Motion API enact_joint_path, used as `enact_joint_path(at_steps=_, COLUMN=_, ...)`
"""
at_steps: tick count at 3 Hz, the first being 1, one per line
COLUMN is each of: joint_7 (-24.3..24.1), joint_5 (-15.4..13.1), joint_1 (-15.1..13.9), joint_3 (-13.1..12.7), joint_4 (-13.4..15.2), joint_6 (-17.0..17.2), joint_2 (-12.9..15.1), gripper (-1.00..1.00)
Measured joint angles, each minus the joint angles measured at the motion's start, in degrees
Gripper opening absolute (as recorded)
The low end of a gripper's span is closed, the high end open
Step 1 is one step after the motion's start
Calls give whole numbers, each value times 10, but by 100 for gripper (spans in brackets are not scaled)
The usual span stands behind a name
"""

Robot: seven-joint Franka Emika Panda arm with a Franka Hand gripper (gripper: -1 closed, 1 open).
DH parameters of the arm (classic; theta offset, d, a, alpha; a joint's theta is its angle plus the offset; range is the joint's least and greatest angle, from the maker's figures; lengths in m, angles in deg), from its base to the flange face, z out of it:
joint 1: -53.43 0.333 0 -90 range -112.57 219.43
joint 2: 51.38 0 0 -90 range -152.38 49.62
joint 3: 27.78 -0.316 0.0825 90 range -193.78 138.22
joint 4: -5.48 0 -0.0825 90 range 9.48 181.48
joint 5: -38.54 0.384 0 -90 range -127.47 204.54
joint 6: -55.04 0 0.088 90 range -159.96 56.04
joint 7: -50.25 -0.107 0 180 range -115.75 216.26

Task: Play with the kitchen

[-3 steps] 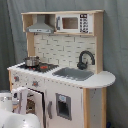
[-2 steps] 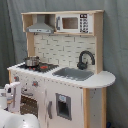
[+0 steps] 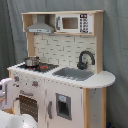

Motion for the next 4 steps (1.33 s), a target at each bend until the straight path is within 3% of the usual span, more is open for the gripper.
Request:
enact_joint_path(at_steps=2, joint_7=42, joint_5=0, joint_1=85, joint_3=89, joint_4=-13, joint_6=32, joint_2=3, gripper=100)
enact_joint_path(at_steps=3, joint_7=67, joint_5=0, joint_1=100, joint_3=132, joint_4=-44, joint_6=32, joint_2=3, gripper=100)
enact_joint_path(at_steps=4, joint_7=78, joint_5=1, joint_1=89, joint_3=165, joint_4=-90, joint_6=31, joint_2=5, gripper=100)
